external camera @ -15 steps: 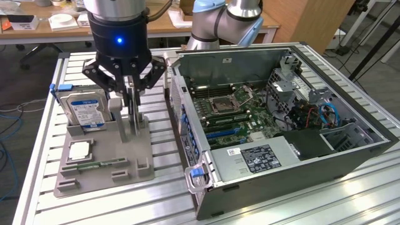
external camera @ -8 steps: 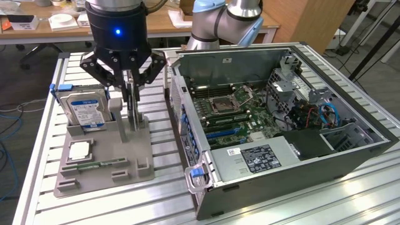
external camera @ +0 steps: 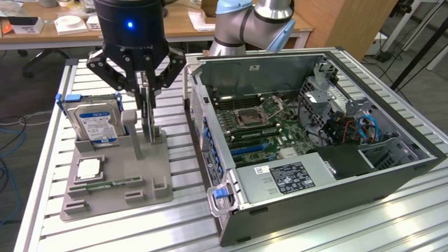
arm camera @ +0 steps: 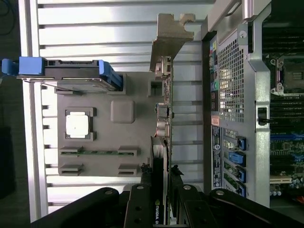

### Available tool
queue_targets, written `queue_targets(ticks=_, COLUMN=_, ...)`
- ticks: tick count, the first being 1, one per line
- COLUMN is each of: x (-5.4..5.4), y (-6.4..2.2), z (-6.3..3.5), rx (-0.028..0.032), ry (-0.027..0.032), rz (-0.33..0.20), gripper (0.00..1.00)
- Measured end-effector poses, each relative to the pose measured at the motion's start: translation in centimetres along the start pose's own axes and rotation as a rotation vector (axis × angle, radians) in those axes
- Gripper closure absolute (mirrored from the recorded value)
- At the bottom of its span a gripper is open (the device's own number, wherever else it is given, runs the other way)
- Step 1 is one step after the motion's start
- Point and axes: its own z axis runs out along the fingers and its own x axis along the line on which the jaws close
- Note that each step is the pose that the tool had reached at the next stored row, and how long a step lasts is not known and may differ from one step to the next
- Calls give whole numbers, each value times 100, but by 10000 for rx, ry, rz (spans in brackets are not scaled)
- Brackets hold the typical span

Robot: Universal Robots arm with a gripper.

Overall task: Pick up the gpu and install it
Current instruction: 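Pick up the gpu and move the gpu toward the slot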

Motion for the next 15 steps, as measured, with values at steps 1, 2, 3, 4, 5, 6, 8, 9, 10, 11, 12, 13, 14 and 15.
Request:
queue_targets(ticks=1, x=0, y=1, z=-16, rx=0, ry=0, rz=0, gripper=74)
queue_targets(ticks=2, x=0, y=1, z=-31, rx=1, ry=0, rz=0, gripper=74)
queue_targets(ticks=3, x=1, y=2, z=-47, rx=1, ry=0, rz=0, gripper=74)
queue_targets(ticks=4, x=1, y=2, z=-63, rx=0, ry=0, rz=0, gripper=74)
queue_targets(ticks=5, x=1, y=3, z=-77, rx=0, ry=0, rz=0, gripper=74)
queue_targets(ticks=6, x=1, y=3, z=-90, rx=1, ry=1, rz=0, gripper=74)
queue_targets(ticks=8, x=1, y=3, z=-96, rx=-1, ry=-1, rz=0, gripper=74)
queue_targets(ticks=9, x=1, y=3, z=-96, rx=-1, ry=-1, rz=0, gripper=74)
queue_targets(ticks=10, x=1, y=3, z=-96, rx=0, ry=0, rz=0, gripper=74)
queue_targets(ticks=11, x=1, y=4, z=-96, rx=-1, ry=-1, rz=0, gripper=74)
queue_targets(ticks=12, x=1, y=4, z=-97, rx=0, ry=0, rz=0, gripper=74)
queue_targets(ticks=13, x=1, y=3, z=-97, rx=1, ry=0, rz=0, gripper=74)
queue_targets(ticks=14, x=1, y=3, z=-97, rx=0, ry=0, rz=0, gripper=74)
queue_targets(ticks=15, x=0, y=3, z=-97, rx=1, ry=1, rz=-1, gripper=74)
